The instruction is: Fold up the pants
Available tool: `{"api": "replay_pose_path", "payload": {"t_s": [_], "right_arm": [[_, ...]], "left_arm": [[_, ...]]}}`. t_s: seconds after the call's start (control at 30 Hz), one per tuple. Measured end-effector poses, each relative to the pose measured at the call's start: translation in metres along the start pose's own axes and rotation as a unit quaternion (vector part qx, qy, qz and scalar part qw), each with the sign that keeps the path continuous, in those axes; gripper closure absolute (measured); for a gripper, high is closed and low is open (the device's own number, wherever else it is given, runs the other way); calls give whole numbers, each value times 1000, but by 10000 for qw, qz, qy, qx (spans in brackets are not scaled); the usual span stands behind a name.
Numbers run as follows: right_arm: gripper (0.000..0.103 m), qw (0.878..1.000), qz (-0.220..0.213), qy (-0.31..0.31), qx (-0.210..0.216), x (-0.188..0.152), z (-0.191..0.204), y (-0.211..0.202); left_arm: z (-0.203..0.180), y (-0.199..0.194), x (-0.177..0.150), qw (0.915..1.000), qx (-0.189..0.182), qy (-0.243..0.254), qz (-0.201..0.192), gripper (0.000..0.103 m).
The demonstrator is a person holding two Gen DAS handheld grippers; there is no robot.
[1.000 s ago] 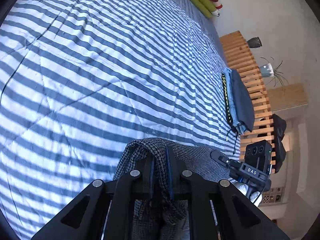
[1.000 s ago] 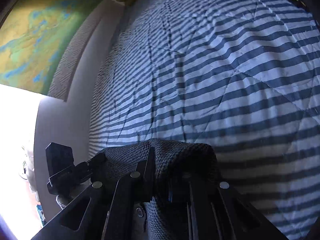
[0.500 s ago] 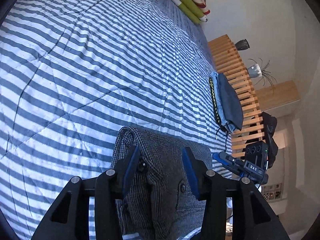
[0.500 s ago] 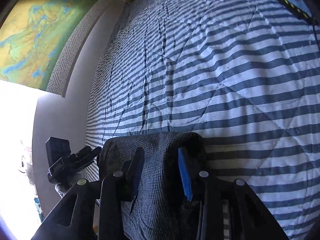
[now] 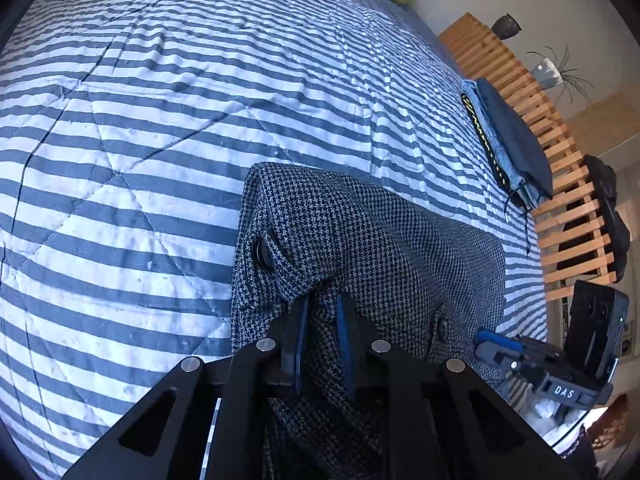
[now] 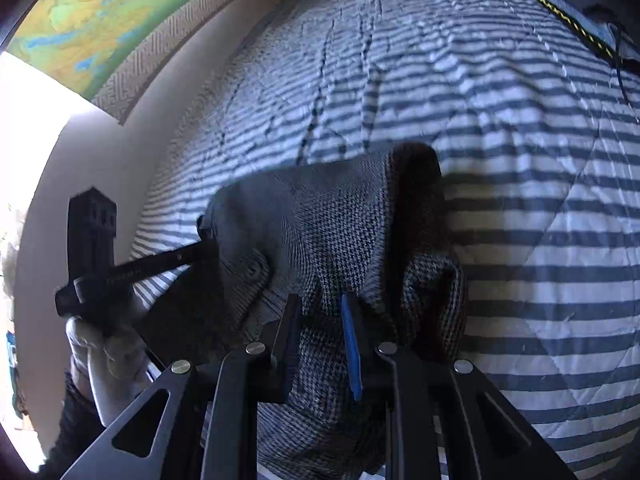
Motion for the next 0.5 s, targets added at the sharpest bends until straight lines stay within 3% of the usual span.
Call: {"api": "replay_pose_path", "payload": {"t_s": [0.1, 0.17, 0.27, 0.37, 0.43, 0.5], "right_arm": [[84, 9967, -185, 35, 786, -14, -1, -29], [84, 9940, -423, 237, 980, -20, -14, -52], [84, 9930, -699, 473, 831, -24, -40, -76], [83, 9921, -823, 684, 650, -18, -61, -83], [82, 9918, -944, 730, 448, -11, -68, -84], [70, 9926, -930, 671, 409, -5, -65, -79]], "left_arm": [[1, -10, -3, 9999, 24, 91, 47, 87], [1, -28, -7, 9999, -14, 125, -83, 86], [-6, -57, -14, 9989, 239, 259, -316, 80], [-13, -81, -22, 9982, 219, 272, -496, 78], [-13, -91, -25, 9980, 126, 210, -590, 62], [-6, -98, -30, 9975, 144, 67, -686, 46]]}}
Point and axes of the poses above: each gripper's, at about its wrist camera, not at the fingertips, and y roughly the way its jaws point, z to its left, x to its top, the point moved 6 cm from there along y, roughly the way its jaws point, and after that the axes turned 8 degrees about z, right-handed, at the moved point
